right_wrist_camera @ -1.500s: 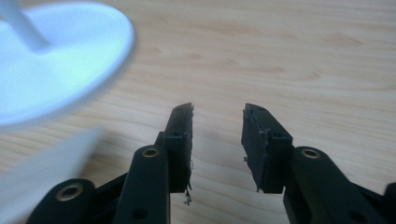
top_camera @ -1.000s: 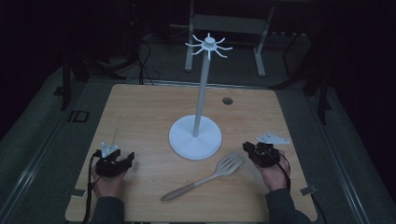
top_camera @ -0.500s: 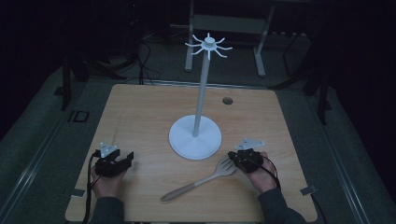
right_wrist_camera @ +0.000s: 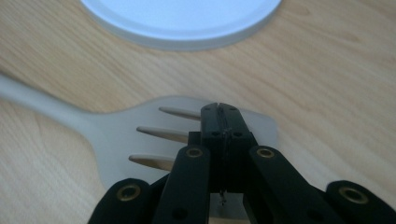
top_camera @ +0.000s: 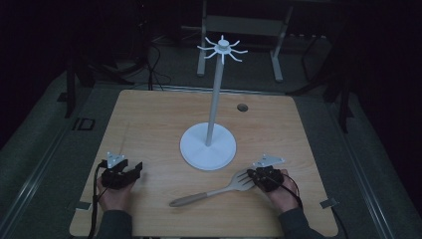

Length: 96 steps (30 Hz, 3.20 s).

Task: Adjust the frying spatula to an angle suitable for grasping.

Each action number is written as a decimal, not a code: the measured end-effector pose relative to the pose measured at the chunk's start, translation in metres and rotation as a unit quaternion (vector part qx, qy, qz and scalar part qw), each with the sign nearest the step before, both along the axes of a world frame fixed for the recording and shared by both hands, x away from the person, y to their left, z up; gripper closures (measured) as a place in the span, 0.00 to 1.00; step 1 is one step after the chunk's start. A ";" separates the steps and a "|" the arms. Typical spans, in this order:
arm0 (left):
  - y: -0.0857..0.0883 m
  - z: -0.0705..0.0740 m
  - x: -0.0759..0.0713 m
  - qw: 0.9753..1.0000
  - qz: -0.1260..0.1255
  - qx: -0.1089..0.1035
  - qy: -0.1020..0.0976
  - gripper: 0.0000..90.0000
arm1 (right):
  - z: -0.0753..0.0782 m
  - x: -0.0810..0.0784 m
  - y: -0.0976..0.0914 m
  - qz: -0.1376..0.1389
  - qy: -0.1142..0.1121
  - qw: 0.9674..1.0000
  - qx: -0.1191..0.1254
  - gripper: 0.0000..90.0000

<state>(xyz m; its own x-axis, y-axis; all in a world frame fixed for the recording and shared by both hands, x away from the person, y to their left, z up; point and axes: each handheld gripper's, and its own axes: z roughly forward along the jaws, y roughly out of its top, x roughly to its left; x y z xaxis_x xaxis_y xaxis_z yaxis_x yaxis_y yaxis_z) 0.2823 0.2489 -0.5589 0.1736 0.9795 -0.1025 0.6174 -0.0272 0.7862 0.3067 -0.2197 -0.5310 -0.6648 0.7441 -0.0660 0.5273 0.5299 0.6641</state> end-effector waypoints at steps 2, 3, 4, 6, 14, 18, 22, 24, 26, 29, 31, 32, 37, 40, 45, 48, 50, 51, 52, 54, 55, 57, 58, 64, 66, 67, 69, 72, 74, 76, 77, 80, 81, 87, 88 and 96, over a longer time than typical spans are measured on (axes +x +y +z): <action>0.000 0.000 0.000 1.000 0.000 0.000 0.000 0.45 | -0.002 -0.004 -0.002 -0.002 0.002 1.000 -0.001 1.00; 0.000 0.000 0.000 1.000 0.000 0.000 0.001 0.45 | -0.003 -0.007 -0.002 -0.003 0.004 1.000 -0.003 1.00; 0.000 0.000 0.000 1.000 0.000 0.000 0.001 0.45 | -0.004 -0.010 -0.002 -0.002 0.005 1.000 -0.005 1.00; 0.000 0.000 0.000 1.000 -0.001 0.000 0.001 0.45 | -0.006 -0.016 -0.003 0.003 0.007 1.000 -0.010 1.00; 0.000 0.000 0.000 1.000 0.000 0.000 0.001 0.45 | -0.009 -0.037 -0.006 0.011 0.018 1.000 -0.022 1.00; 0.000 0.000 0.000 1.000 -0.001 0.001 0.002 0.45 | -0.012 -0.051 -0.005 0.019 0.030 0.999 -0.025 1.00; 0.000 0.000 0.000 1.000 0.000 0.001 0.001 0.45 | -0.012 -0.061 -0.004 0.030 0.035 0.999 -0.025 1.00; 0.000 0.000 0.000 1.000 0.000 0.000 0.001 0.45 | -0.012 -0.066 -0.002 0.036 0.035 0.998 -0.025 1.00; 0.000 0.000 0.000 1.000 0.000 0.000 0.001 0.45 | -0.012 -0.068 -0.001 0.039 0.035 0.998 -0.025 1.00; 0.000 0.000 0.000 1.000 0.001 -0.001 0.000 0.45 | -0.011 -0.073 0.001 0.045 0.038 0.998 -0.020 1.00; 0.000 0.000 -0.001 1.000 0.001 -0.001 0.000 0.45 | -0.009 -0.077 0.003 0.048 0.038 0.998 -0.017 1.00; 0.000 0.000 -0.001 1.000 0.001 -0.001 0.000 0.45 | -0.008 -0.078 0.003 0.047 0.038 0.998 -0.016 1.00; 0.000 0.000 -0.001 1.000 0.001 -0.001 0.001 0.45 | -0.002 -0.076 0.003 0.041 0.039 0.998 -0.008 1.00; 0.000 0.000 -0.001 1.000 0.001 -0.001 0.001 0.45 | 0.001 -0.076 0.004 0.041 0.037 0.998 -0.005 1.00; 0.000 0.000 -0.001 1.000 0.001 -0.001 0.000 0.45 | 0.002 -0.080 0.008 0.047 0.045 0.998 -0.006 1.00; 0.000 0.000 -0.001 1.000 0.001 -0.001 0.000 0.45 | 0.002 -0.083 0.010 0.054 0.048 0.997 0.000 0.98; 0.000 0.000 -0.001 1.000 0.001 -0.001 0.000 0.45 | 0.003 -0.083 0.011 0.055 0.050 0.997 0.002 0.98; 0.000 0.000 -0.001 1.000 0.002 -0.001 0.000 0.45 | 0.005 -0.084 0.012 0.056 0.051 0.997 0.004 0.97; 0.000 0.000 -0.001 1.000 0.001 -0.001 0.000 0.45 | 0.007 -0.084 0.012 0.056 0.051 0.997 0.008 0.95; 0.000 0.000 -0.001 1.000 0.001 0.000 0.001 0.45 | 0.011 -0.082 0.013 0.054 0.045 0.997 0.017 0.91; 0.000 0.000 -0.001 1.000 0.001 0.000 0.001 0.45 | 0.013 -0.080 0.013 0.052 0.042 0.998 0.022 0.88; 0.000 0.000 -0.001 1.000 0.001 0.000 0.000 0.45 | 0.017 -0.075 0.013 0.044 0.042 0.998 0.032 0.83; 0.000 0.000 -0.001 1.000 0.001 0.000 0.000 0.45 | 0.019 -0.071 0.014 0.041 0.042 0.998 0.037 0.78; 0.001 0.000 -0.001 1.000 0.001 -0.001 -0.001 0.45 | 0.021 -0.048 0.019 0.047 0.080 0.993 0.079 0.57; 0.001 0.000 -0.001 1.000 0.001 -0.002 -0.001 0.45 | 0.019 -0.033 0.020 0.041 0.104 0.987 0.111 0.49; 0.001 0.000 -0.001 1.000 0.001 -0.002 -0.001 0.45 | 0.018 -0.028 0.021 0.040 0.112 0.986 0.116 0.47; 0.001 0.000 -0.001 1.000 0.001 -0.002 -0.001 0.45 | 0.016 -0.021 0.023 0.035 0.118 0.985 0.117 0.44; 0.001 0.000 0.000 1.000 0.002 -0.003 -0.001 0.45 | 0.016 -0.013 0.028 0.038 0.119 0.985 0.116 0.37; 0.001 0.000 -0.001 1.000 0.001 -0.003 -0.001 0.45 | 0.016 -0.011 0.030 0.038 0.116 0.986 0.114 0.33; 0.001 0.000 -0.001 1.000 0.002 -0.003 -0.002 0.45 | 0.018 -0.007 0.035 0.044 0.111 0.987 0.105 0.26; 0.001 0.000 -0.001 1.000 0.002 -0.003 -0.001 0.45 | 0.018 -0.007 0.037 0.044 0.111 0.987 0.104 0.24; 0.001 0.000 -0.001 1.000 0.002 -0.003 -0.002 0.45 | 0.019 -0.005 0.041 0.048 0.104 0.989 0.097 0.20; 0.001 0.000 -0.001 1.000 0.001 -0.003 -0.001 0.45 | 0.020 -0.005 0.043 0.049 0.101 0.989 0.094 0.18; 0.001 0.000 0.000 1.000 0.002 -0.004 -0.002 0.45 | 0.019 0.005 0.061 0.050 0.099 0.992 0.064 0.18; 0.001 0.000 0.000 1.000 0.002 -0.004 -0.002 0.45 | 0.018 0.007 0.064 0.048 0.097 0.993 0.056 0.21; 0.001 0.000 0.000 1.000 0.001 -0.004 -0.002 0.45 | 0.014 0.015 0.095 0.058 0.078 0.995 -0.001 0.56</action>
<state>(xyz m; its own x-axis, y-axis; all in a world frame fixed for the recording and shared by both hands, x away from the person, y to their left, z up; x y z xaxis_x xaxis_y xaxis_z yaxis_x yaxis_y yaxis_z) 0.2823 0.2495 -0.5589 0.1721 0.9790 -0.1097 0.6149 -0.0198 0.7883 0.3217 -0.1243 -0.5167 -0.7483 0.6619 0.0444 0.5598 0.5941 0.5777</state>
